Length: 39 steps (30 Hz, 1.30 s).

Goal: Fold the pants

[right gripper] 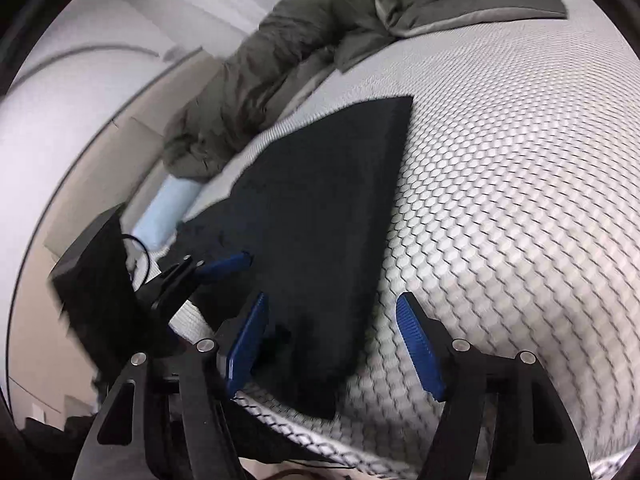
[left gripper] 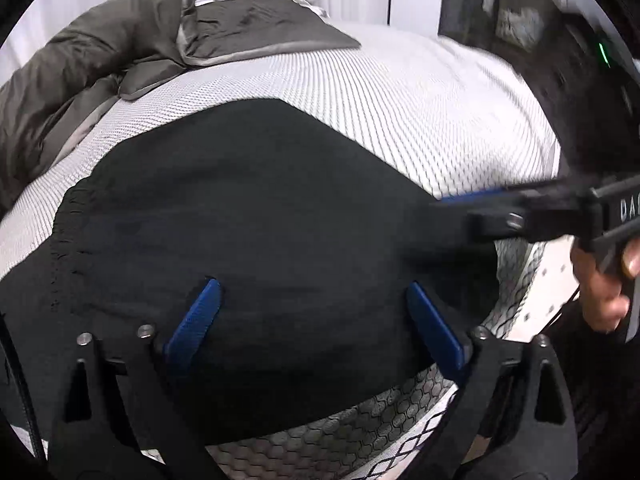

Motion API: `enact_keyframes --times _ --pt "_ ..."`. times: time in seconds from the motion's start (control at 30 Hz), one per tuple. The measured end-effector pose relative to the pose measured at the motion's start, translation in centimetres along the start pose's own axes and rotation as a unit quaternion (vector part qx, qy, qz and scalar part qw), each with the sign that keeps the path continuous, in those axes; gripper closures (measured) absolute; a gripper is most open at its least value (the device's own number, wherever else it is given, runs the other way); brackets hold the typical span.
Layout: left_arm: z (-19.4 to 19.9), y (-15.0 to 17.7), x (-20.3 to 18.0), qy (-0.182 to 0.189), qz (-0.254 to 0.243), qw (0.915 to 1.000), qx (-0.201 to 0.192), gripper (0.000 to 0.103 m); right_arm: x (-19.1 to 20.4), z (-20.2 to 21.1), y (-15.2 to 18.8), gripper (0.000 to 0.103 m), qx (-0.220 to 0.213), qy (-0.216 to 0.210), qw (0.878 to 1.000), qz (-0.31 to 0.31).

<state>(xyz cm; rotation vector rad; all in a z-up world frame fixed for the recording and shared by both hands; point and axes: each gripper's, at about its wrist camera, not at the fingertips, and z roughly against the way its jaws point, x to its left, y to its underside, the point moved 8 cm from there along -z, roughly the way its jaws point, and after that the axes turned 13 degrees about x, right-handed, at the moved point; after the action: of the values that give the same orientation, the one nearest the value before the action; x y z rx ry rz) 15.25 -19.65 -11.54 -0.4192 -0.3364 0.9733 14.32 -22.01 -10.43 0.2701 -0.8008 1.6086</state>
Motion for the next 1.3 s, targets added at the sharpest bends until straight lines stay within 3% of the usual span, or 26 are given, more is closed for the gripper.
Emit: enact_keyframes --times 0.13,0.33,0.53,0.67,0.83,0.9,1.0,1.1,1.17,1.27,1.3 --pt "-1.6 0.7 -0.5 -0.010 0.024 0.9995 0.018 0.002 1.1 -2.5 -0.9 0.060 0.039 0.057 0.997 0.042" --pt "-2.3 1.3 -0.4 0.005 0.029 0.9991 0.032 0.002 -0.5 -4.2 -5.7 0.070 0.056 0.070 0.996 0.011" --pt "-2.5 1.3 0.4 0.015 0.026 0.9988 0.038 0.002 -2.7 -6.7 -13.1 0.078 0.042 0.087 0.995 -0.013" --pt "-2.1 1.6 0.4 0.024 0.022 0.9988 0.038 0.002 -3.1 -7.7 -18.1 0.079 0.040 0.163 0.985 0.025" --pt "-1.6 1.7 0.9 0.035 0.019 0.9985 0.037 0.002 -3.1 -8.8 -21.5 0.079 0.054 0.274 0.956 0.090" --pt "-1.2 1.7 0.9 0.043 0.017 0.9984 0.033 0.002 -2.6 -8.4 -21.3 0.075 0.059 0.301 0.946 0.106" --pt "-0.3 1.0 1.7 0.061 0.016 0.9979 0.018 0.002 -1.5 -6.4 -19.9 0.047 0.051 0.284 0.952 0.105" --pt "1.9 0.4 3.4 0.075 0.035 0.9965 -0.011 0.002 -0.6 -3.6 -17.0 0.042 0.032 0.255 0.962 0.096" --pt "3.7 -0.2 5.4 0.077 0.057 0.9946 -0.041 0.002 -0.5 -2.9 -14.6 0.032 0.026 0.212 0.974 0.070" --pt "5.7 -0.5 9.1 0.068 0.096 0.9899 -0.078 0.001 -0.7 -4.3 -12.7 0.030 0.065 0.175 0.981 0.050" --pt "6.2 -0.5 10.6 0.060 0.112 0.9880 -0.088 0.001 -0.9 -4.3 -12.3 0.030 0.059 0.172 0.982 0.053"
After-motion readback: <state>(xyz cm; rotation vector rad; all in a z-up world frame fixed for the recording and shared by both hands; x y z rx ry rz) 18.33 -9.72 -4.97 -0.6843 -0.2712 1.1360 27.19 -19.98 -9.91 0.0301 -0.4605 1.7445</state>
